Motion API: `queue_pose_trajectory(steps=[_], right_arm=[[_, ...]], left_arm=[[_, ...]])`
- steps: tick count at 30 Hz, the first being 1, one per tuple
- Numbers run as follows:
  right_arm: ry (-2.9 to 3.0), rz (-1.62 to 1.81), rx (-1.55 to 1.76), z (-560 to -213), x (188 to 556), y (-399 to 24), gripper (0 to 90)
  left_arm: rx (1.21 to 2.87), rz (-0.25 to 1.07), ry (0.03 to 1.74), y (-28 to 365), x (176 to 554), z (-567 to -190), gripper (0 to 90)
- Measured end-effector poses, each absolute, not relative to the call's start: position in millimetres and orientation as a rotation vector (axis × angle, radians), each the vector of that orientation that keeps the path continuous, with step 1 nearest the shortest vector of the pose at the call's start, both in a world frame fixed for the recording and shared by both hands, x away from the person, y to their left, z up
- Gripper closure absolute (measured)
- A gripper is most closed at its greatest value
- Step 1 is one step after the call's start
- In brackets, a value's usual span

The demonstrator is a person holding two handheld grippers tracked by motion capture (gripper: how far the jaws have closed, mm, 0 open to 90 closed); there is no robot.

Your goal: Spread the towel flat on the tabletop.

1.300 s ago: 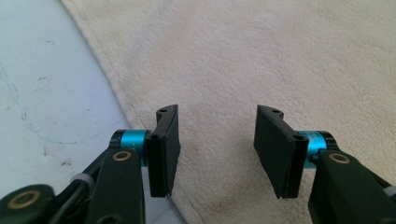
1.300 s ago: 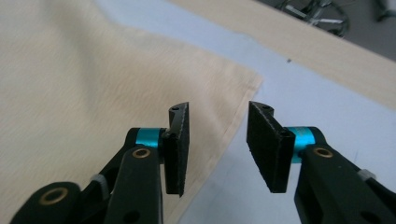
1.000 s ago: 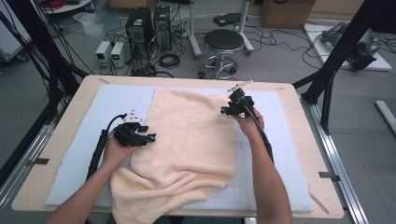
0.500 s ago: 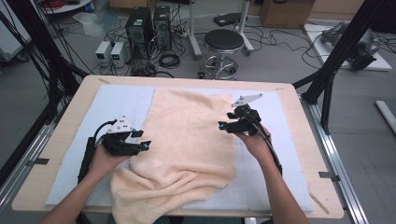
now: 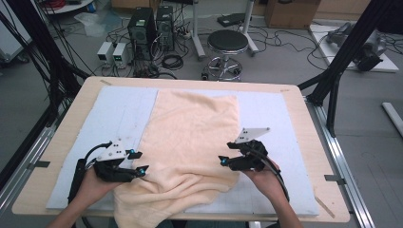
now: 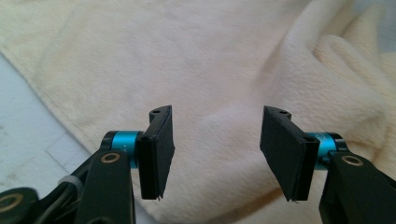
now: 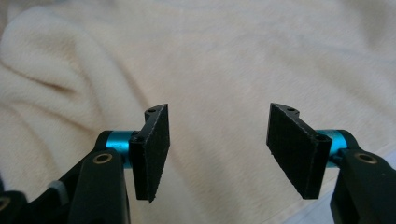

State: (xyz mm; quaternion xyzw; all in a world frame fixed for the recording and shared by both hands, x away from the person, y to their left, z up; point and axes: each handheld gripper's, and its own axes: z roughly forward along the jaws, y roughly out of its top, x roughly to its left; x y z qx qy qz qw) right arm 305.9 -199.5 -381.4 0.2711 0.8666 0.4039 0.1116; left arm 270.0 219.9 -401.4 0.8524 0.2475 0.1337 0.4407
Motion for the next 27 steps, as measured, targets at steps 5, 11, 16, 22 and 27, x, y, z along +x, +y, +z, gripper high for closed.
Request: queue_pose_trajectory(steps=[5, 11, 16, 22, 27], right_arm=[[2.584, 1.198, 0.780, -388, 289, -199, 37.1], [2.658, 1.137, 0.727, -401, 280, -195, 41.6], [2.729, 1.067, 0.719, -419, 284, -194, 61.8], [2.757, 1.039, 0.682, -414, 285, -194, 82.0], [2.719, 1.046, 0.674, -394, 295, -198, 82.0]], left_arm=[[2.132, 0.272, 0.566, 219, 258, -403, 44.0], [2.198, 0.226, 0.518, 211, 257, -414, 44.7], [2.216, 0.185, 0.564, 205, 264, -419, 62.2], [2.193, 0.222, 0.560, 203, 271, -407, 79.7], [2.161, 0.280, 0.603, 201, 284, -396, 82.3]])
